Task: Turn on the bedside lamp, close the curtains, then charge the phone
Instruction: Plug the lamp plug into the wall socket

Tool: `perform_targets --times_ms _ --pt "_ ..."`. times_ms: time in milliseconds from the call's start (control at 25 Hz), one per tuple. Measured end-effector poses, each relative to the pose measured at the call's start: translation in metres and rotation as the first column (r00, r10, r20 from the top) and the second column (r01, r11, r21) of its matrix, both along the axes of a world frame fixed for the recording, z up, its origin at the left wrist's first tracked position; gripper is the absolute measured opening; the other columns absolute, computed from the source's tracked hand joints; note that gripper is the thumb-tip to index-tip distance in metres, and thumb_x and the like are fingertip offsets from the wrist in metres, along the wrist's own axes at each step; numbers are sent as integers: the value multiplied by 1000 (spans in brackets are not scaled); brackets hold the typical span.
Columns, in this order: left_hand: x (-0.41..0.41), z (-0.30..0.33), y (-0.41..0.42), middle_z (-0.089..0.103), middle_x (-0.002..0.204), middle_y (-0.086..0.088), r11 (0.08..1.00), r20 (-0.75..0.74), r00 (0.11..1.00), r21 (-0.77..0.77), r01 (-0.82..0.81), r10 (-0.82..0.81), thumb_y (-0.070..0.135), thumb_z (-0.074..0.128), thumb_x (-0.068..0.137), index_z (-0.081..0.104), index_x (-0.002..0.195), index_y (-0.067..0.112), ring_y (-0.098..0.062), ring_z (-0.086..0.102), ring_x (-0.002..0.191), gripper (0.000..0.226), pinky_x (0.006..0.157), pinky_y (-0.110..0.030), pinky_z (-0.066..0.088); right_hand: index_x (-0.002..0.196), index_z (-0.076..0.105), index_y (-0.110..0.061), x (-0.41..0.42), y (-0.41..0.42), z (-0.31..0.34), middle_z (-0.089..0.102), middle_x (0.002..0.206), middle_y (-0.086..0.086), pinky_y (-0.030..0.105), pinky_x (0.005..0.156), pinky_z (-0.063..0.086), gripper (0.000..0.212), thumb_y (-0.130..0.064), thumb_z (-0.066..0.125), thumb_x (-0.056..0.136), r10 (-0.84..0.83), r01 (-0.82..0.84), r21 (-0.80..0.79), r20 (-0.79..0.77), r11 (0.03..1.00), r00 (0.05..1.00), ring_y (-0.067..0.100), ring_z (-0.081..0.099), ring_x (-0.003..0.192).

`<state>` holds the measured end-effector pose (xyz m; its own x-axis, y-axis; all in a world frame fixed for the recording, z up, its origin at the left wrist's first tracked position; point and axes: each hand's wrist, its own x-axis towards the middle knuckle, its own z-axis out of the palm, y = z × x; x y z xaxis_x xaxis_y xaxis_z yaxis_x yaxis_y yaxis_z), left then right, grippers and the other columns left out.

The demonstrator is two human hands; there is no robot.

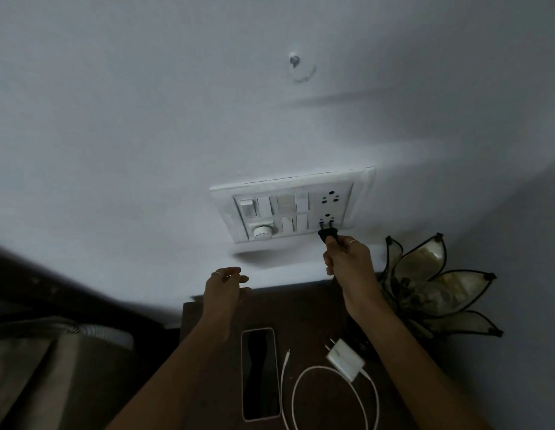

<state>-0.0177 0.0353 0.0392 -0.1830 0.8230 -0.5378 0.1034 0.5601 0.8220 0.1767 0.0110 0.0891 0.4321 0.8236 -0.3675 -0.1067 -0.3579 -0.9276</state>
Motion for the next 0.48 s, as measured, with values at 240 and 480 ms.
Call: perform_targets --times_ms 240,480 --pt "3 -1 0 66 98 -5 1000 -18 1000 -10 12 -12 8 42 95 56 109 14 -17 64 77 21 62 -22 48 74 59 -28 4 0 4 45 57 0 26 55 37 24 -19 49 95 -7 7 -9 -14 1000 1000 11 39 54" --pt "7 -4 0 66 96 -4 1000 -24 999 -10 22 -22 8 44 94 57 112 12 -17 64 79 22 64 -23 49 79 60 -30 3 0 7 36 56 -1 25 51 29 26 -14 47 96 7 -7 1 -116 1000 993 9 31 52"
